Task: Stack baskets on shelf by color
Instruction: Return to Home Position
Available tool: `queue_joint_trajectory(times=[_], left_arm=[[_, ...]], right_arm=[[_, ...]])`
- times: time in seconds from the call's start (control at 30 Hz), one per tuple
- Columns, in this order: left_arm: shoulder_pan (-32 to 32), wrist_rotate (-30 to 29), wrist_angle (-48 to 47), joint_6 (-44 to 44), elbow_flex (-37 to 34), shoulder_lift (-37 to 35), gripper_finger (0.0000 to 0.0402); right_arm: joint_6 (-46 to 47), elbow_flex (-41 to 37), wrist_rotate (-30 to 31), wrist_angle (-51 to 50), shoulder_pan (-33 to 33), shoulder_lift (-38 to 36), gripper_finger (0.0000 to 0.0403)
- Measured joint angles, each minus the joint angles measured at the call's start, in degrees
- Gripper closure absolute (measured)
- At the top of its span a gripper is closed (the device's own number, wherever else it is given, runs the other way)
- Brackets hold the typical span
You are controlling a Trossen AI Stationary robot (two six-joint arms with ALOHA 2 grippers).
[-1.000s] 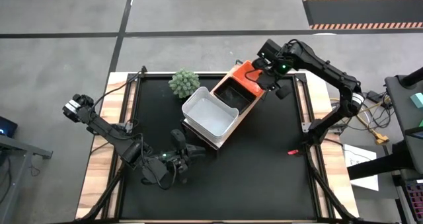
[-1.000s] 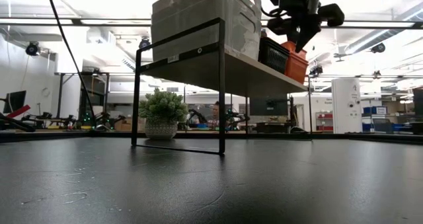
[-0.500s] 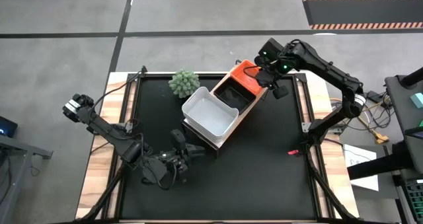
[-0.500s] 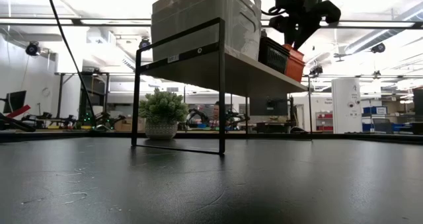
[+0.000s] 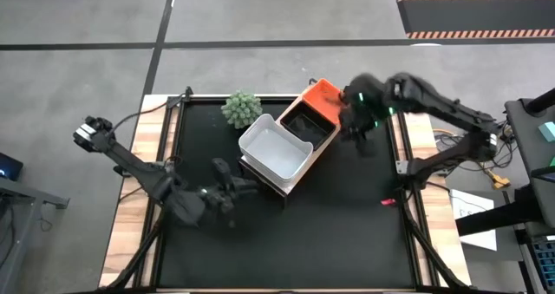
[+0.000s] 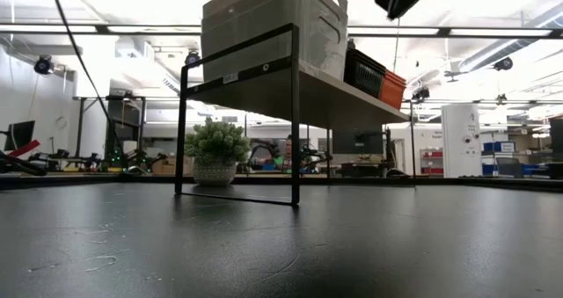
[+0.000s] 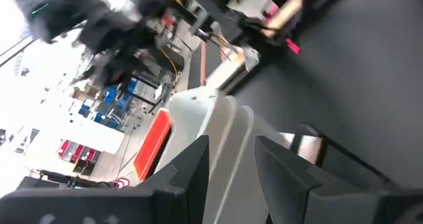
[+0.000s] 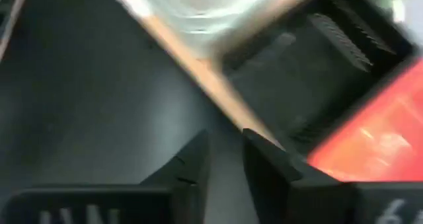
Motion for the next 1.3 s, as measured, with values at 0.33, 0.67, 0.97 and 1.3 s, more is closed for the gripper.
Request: queue_joint_trajectory(times=[0.33, 0.67, 0.97, 1.3], left_arm=[[1.46, 4.97, 17.2, -0.24, -22.76, -23.16, 0.0326], [1.44, 9.3, 33.42, -3.04, -41.96, -38.07, 0.0396], [1.44, 9.39, 43.96, -3.04, -50.89, -41.49, 0.04], [1.44, 9.39, 46.4, -3.1, -53.17, -41.73, 0.04]], right_arm=[[9.2, -39.45, 19.98, 51.58, 34.52, -16.07, 0.0392], [-12.05, -64.94, 38.08, 90.73, 40.24, -24.97, 0.0394], [-1.62, -71.57, 25.13, 81.0, 38.96, -41.94, 0.0394], [4.01, -84.45, 25.11, 83.95, 38.93, -55.67, 0.0394]])
